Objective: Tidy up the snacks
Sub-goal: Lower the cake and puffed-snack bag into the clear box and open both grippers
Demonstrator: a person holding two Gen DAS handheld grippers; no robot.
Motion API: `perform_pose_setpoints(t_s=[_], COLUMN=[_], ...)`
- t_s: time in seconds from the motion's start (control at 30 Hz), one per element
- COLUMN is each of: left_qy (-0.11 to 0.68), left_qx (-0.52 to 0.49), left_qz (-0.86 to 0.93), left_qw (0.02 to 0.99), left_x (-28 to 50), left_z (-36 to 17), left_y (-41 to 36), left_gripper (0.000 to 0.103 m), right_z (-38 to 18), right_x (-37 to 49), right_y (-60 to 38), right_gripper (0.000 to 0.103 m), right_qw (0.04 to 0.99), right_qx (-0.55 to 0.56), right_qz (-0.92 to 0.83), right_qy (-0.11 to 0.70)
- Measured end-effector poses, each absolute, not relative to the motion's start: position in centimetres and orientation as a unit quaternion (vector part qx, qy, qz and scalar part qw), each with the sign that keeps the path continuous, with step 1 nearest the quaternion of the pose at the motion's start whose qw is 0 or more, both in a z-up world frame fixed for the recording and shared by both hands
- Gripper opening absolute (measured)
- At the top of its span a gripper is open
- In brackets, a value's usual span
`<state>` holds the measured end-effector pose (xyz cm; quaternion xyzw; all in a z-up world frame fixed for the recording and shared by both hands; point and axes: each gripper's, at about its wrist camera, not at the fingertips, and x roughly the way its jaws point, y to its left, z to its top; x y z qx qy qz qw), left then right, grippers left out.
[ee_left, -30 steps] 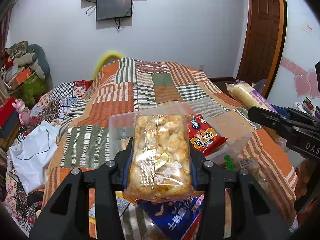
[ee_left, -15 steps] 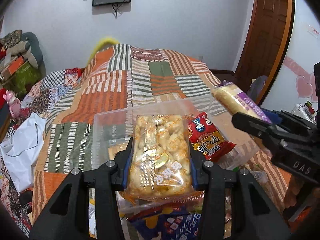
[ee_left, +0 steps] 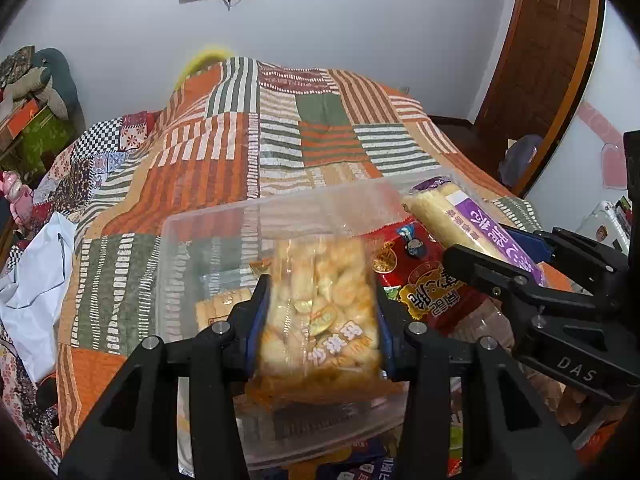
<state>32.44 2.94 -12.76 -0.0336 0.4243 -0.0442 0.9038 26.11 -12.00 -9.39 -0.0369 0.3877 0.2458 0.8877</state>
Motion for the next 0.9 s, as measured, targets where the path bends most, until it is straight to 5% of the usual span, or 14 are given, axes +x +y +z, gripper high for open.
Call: perform_pose_setpoints(t_s=[0.2, 0.9], left_qy=[0.408, 0.398], left_qx=[-0.036, -0.02], left_qz=[-0.043, -0.027], left_qw=[0.911, 0.917], left_x=[32.0, 24.9], left_z=[-12.2, -9.3], left_y=[3.1, 6.5], left_gripper=[0.063, 0.063], right_z=[-8.5, -5.5], right_x=[25.6, 20.8], right_y=[-12.4, -15.3], right_gripper=[0.045, 0.052], right_qw=[0.897, 0.905], right_qx=[-0.039, -0.019], right_qz=[0.235, 0.236], right_qy=[0.372, 0.353])
